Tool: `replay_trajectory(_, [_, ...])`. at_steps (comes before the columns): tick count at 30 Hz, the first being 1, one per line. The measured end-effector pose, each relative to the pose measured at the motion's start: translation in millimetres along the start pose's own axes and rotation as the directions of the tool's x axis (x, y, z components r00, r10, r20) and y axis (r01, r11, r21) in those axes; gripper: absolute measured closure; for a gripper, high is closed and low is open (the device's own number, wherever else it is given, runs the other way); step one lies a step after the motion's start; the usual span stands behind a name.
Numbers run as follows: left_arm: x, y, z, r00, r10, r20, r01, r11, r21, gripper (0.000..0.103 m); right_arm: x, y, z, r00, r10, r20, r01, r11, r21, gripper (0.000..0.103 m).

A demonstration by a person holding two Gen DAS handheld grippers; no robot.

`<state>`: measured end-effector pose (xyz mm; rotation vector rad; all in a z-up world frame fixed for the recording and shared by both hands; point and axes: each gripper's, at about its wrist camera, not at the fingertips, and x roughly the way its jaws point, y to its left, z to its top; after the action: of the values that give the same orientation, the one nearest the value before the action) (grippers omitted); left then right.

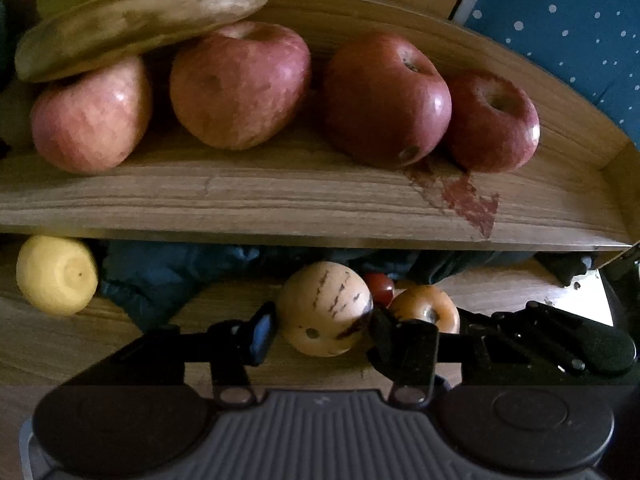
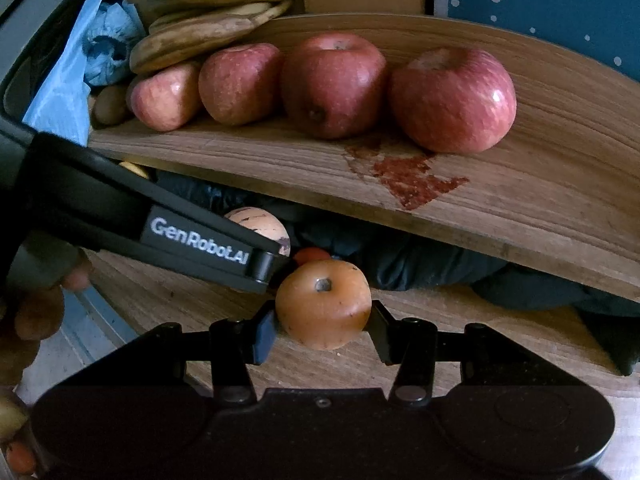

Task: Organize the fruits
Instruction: 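Close the left tool on the striped squash while the right tool grasps the orange-brown fruit, then lift the squash and orange-brown fruit and carry both over the metal tray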

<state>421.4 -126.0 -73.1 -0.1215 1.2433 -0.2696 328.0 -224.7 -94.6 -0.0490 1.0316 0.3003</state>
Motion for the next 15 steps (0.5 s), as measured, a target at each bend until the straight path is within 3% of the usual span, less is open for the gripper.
replay_trajectory(15, [-31.3, 12.9, -15.7, 0.999, -0.044, 0.027, 0.044, 0.998, 0.035, 0.049, -17.1, 7.3, -8.1, 0.999, -0.021, 0.025, 0.021, 1.000, 0.018, 0.054])
